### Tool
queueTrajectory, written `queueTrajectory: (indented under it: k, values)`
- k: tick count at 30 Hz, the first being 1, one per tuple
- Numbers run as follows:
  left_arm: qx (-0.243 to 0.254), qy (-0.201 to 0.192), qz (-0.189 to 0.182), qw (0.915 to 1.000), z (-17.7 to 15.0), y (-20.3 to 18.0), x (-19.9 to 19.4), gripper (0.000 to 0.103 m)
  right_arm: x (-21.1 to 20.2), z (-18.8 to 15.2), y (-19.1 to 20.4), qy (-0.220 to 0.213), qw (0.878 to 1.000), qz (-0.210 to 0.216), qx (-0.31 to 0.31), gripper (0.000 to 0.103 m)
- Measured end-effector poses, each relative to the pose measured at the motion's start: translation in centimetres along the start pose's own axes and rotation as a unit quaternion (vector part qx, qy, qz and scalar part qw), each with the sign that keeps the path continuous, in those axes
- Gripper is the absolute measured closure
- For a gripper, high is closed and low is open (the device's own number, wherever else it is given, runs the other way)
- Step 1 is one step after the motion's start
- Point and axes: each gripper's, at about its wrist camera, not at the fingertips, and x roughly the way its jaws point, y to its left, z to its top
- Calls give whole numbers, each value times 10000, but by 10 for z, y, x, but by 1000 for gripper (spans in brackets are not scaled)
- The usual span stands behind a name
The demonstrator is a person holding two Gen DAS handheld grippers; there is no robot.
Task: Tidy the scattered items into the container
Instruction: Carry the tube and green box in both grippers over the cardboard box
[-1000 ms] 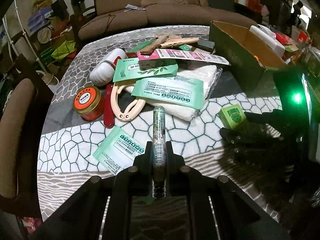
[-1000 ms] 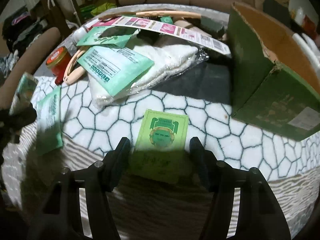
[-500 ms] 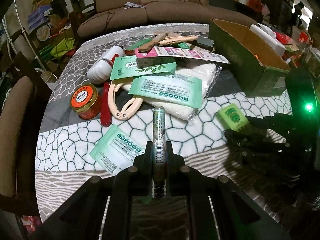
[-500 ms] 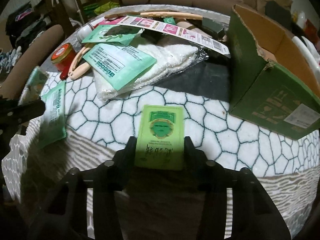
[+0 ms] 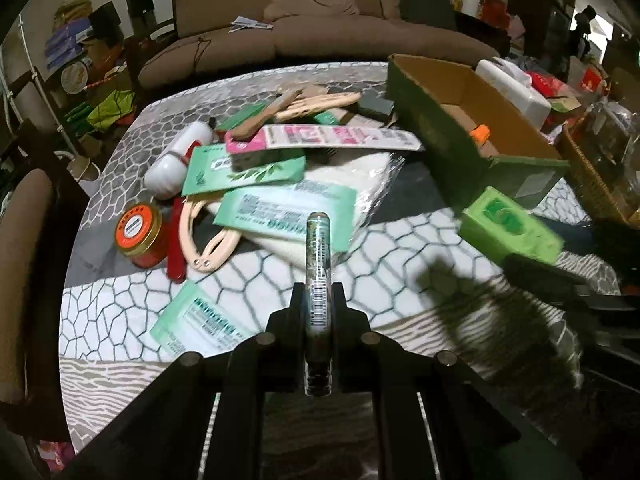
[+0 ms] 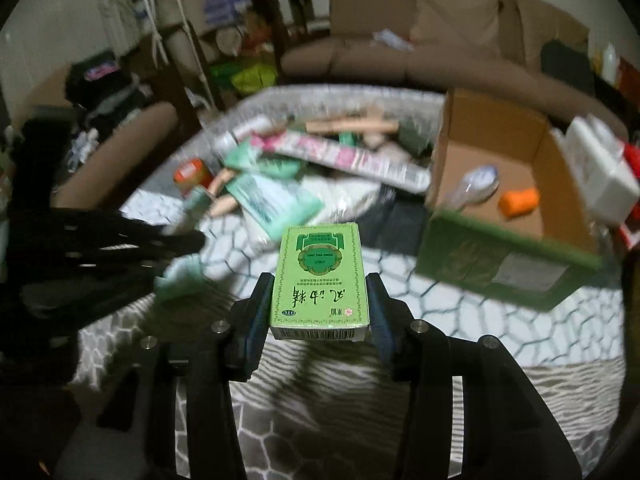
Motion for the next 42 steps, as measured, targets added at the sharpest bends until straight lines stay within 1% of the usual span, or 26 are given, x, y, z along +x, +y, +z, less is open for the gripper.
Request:
queueTrajectory:
  k: [4, 7, 8, 10, 11, 13, 17, 21, 26, 28, 30, 32, 35, 38, 40, 42]
  values:
    - [-12, -93, -131, 9999, 9, -14, -7, 92, -46, 2, -8, -441, 9990, -15, -71, 58]
    - [12, -188, -244, 9995, 15, -26, -15, 92, -74, -2, -18, -669, 9976, -166, -84, 57]
    - [34, -219, -260, 9994, 16, -29, -18, 92, -78, -5, -23, -687, 9975, -171, -79, 54]
    - [57, -280, -259, 9993, 17, -32, -24, 92, -77, -15, -34, -576, 9983, -114, -43, 33]
    - [36, -293, -245, 9993, 17, -31, -27, 92, -70, -19, -37, -408, 9991, -72, -32, 33]
    - [0, -297, -216, 9993, 19, -28, -28, 92, -50, -28, -40, 101, 9999, 61, -87, 34]
    - [-97, -253, -143, 9995, 19, -20, -25, 92, -15, -40, -36, 897, 9956, 138, -233, 42]
    - [-81, -259, -106, 9996, 17, -16, -26, 92, 8, -45, -23, 1228, 9917, 229, -305, 43]
    - [-68, -166, -100, 9998, 10, -8, -22, 92, 44, -57, -6, 1582, 9862, -19, -486, 45]
    - [-46, -147, -101, 9998, 8, -5, -22, 92, 52, -60, 1, 1664, 9840, -164, -611, 51]
    - [-35, -143, -116, 9998, 7, -4, -22, 92, 59, -62, 7, 1710, 9823, -264, -714, 49]
    - [-16, -146, -160, 9998, 6, -4, -23, 92, 62, -62, 12, 1688, 9819, -345, -790, 49]
    - [52, -144, -195, 9997, 5, -5, -23, 92, 63, -59, 10, 1680, 9826, -391, -696, 51]
    - [66, -124, -201, 9997, 4, -4, -23, 92, 64, -56, 7, 1660, 9827, -502, -649, 58]
    - [61, -127, -187, 9997, 3, -3, -24, 92, 64, -53, 4, 1642, 9833, -536, -576, 67]
    - [53, -141, -171, 9997, 3, -1, -25, 92, 63, -51, -2, 1654, 9842, -436, -451, 69]
